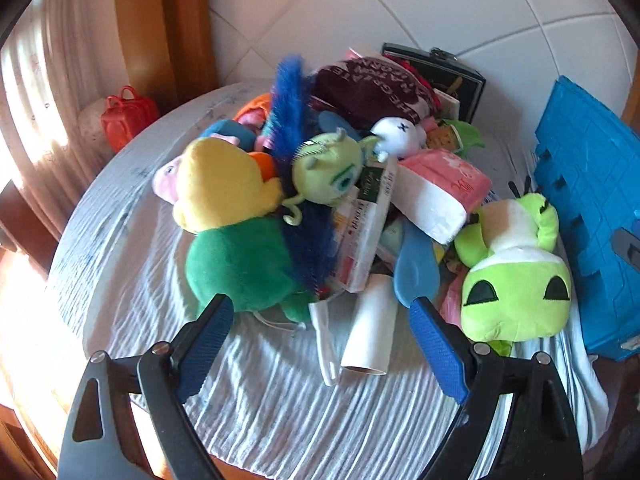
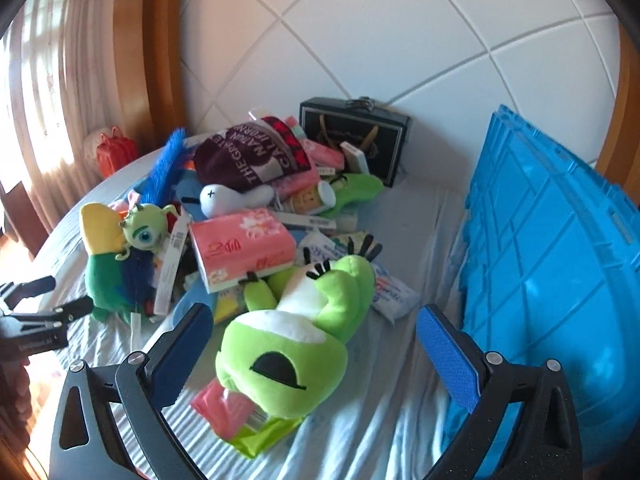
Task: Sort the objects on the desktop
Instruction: 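Move both grippers back to the pile toward the green frog plush, then grasp the green frog plush with the right gripper and lift it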
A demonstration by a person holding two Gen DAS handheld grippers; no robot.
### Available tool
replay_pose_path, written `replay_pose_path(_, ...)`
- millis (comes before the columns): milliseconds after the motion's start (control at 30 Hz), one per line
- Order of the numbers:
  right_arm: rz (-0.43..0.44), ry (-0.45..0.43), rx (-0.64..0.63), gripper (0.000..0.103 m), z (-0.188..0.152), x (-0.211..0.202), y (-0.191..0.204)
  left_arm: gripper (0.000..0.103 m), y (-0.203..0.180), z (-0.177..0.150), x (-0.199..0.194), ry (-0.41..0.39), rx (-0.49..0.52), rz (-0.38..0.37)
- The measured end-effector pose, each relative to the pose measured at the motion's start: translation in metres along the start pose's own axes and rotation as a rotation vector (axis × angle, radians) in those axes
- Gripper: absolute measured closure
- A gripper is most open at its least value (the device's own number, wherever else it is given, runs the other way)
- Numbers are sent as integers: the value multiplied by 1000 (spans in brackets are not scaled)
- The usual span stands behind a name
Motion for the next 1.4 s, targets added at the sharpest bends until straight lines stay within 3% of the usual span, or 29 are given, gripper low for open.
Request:
replay_pose_path(33, 4, 32, 8, 4, -2, 10, -1, 13, -10, -3, 8, 20, 25, -21)
replay_pose_path(67, -11, 59, 8, 25, -3, 17, -2, 13, -21, -7, 17, 45, 52, -44)
replay_pose_path(100, -33, 80, 5, 61, -5, 24, -3, 13, -31, -10, 25, 68, 76, -73)
replay_pose_path(133, -52, 107, 9, 75, -7, 32, -5, 13, -42, -14, 33, 90, 98, -99)
replay_pose_path(167, -58, 136, 18, 83, -9, 40, -8, 15, -53, -18, 40, 110, 123, -116)
replay_pose_path(333, -100, 216, 19, 83, -14, 79, -17, 19, -104, -48, 78, 259, 264, -192)
replay_pose_path(400, -101, 271, 14, 82, -22, 99, -19, 19, -117, -60, 95, 312, 305, -189)
replay_pose_path(500, -42, 376, 15, 88, -47, 119, -13, 22, -120, -57, 113, 312, 323, -142)
replay_pose_path(600, 93, 409, 102, 88, -72, 112, 1, 32, -98, -30, 113, 258, 265, -76)
replay_pose_path(700, 270, 438, 200, 89, -98, 117, 36, 32, -70, 5, 108, 206, 165, -58)
replay_pose_path(800, 336, 394, 252, 87, -104, 123, 67, 32, -63, 21, 87, 150, 172, -45)
replay_pose_path(867, 368, 369, 276, 84, -104, 120, 75, 32, -71, 20, 65, 108, 197, -80)
replay_pose_path(1000, 300, 330, 242, 67, -106, 89, 59, 19, -92, 13, 29, 41, 252, -191)
replay_pose_path(1067, 272, 293, 272, 63, -112, 67, 39, 12, -111, 8, 23, 20, 305, -229)
replay_pose_path(1133, 210, 267, 302, 48, -116, 50, 17, 11, -127, -1, 26, 15, 356, -232)
replay_pose_path(1167, 159, 254, 315, 25, -120, 40, 6, 11, -133, -4, 29, 29, 371, -228)
replay_pose_path(1200, 113, 233, 332, 12, -122, 30, -4, 11, -137, -7, 31, 50, 375, -235)
replay_pose_path(1300, 19, 190, 379, 7, -129, 12, -33, 11, -152, -25, 44, 116, 392, -261)
replay_pose_path(1400, 15, 192, 424, 4, -133, 19, -46, 11, -163, -50, 65, 148, 453, -192)
Point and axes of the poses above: each gripper's, at about its wrist camera, not at the fingertips, and x roughly the way its jaws point, y to its left, z to its top, the point moved 3 cm from there along x, roughly the way its jaws point, and after that the axes turned 11 degrees about -x, right-handed, at the moved point
